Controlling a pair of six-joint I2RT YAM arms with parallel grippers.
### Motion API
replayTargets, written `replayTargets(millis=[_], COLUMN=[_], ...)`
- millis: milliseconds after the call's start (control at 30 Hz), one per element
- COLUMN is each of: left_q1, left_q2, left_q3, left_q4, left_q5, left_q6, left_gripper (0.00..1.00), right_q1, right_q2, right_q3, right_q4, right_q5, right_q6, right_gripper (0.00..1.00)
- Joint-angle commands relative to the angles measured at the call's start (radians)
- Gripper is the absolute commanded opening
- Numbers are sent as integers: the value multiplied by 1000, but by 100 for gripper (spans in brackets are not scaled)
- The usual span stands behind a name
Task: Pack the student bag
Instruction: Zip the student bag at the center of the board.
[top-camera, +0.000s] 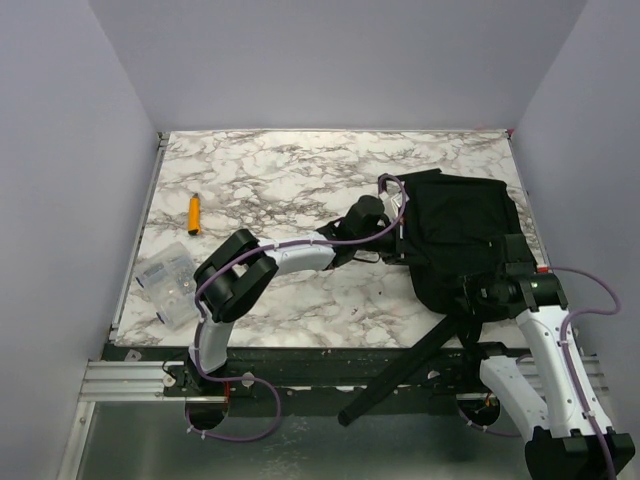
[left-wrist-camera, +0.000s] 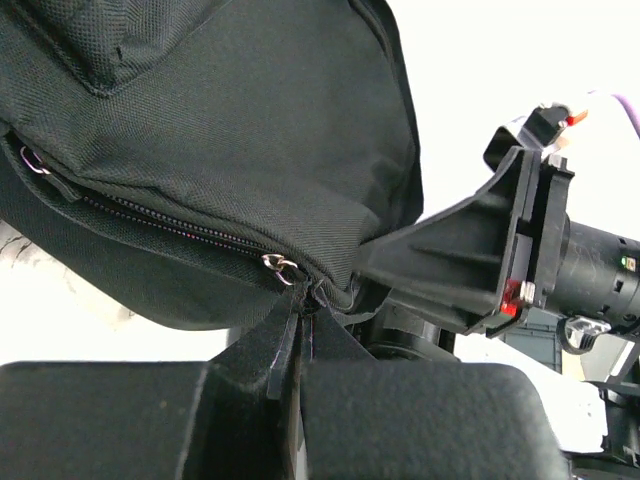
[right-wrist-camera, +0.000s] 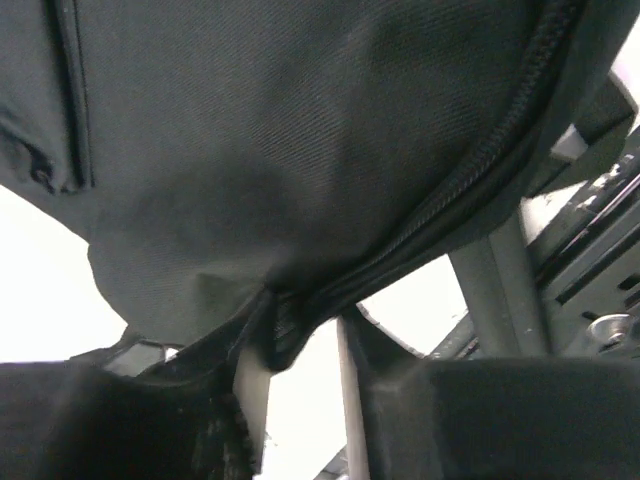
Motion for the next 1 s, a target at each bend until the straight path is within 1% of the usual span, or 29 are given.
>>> replayTargets(millis=[0, 33, 67, 133, 200, 267, 333, 467, 567, 600, 633, 667, 700, 767, 800, 833, 900, 967], left_q1=[0, 10, 23, 62, 129, 195, 231, 220, 211, 212, 217, 222, 227, 231, 230, 230, 232, 232], left_q2=[-46, -47, -48, -45, -14, 38, 69, 94, 105, 107, 105, 97, 85, 38, 5, -23, -83, -161], left_q3=[-23, -31, -44, -68, -69, -19, 24, 63, 88, 96, 105, 116, 125, 144, 150, 155, 161, 157], left_q4=[24, 24, 24, 22, 19, -48, -94, -94, -93, -94, -101, -122, -157, -242, -295, -332, -410, -475], left_q5=[24, 18, 5, -31, -42, -20, -9, 22, 34, 45, 62, 76, 78, 61, 44, 25, 9, -5], left_q6=[3, 3, 4, 28, 56, 84, 99, 94, 78, 70, 64, 64, 78, 137, 175, 205, 261, 313], left_gripper=[0, 0, 0, 0, 0, 0, 0, 0, 0, 0, 5, 14, 25, 39, 42, 46, 51, 57], right_q1=[-4, -5, -4, -4, -4, -4, -5, -4, -5, -5, -5, -5, -5, -5, -4, -4, -4, -4], right_q2=[12, 17, 22, 20, 3, -25, -47, -48, -29, -20, -8, 5, 11, 5, -1, -6, -16, -15], right_q3=[-13, -1, 14, 41, 55, 49, 40, 12, 5, 8, 27, 46, 69, 114, 141, 170, 230, 297], right_q4=[64, 45, 28, -15, -45, -36, -21, 45, 113, 143, 147, 144, 157, 186, 199, 196, 200, 193], right_q5=[116, 132, 152, 194, 218, 208, 197, 157, 121, 108, 109, 114, 109, 92, 83, 89, 86, 77], right_q6=[107, 99, 89, 70, 53, 34, 25, -22, -116, -182, -226, -281, -349, -471, -522, -569, -651, -730], right_gripper=[11, 2, 0, 0, 0, 0, 0, 0, 0, 1, 7, 17, 31, 57, 64, 73, 85, 90])
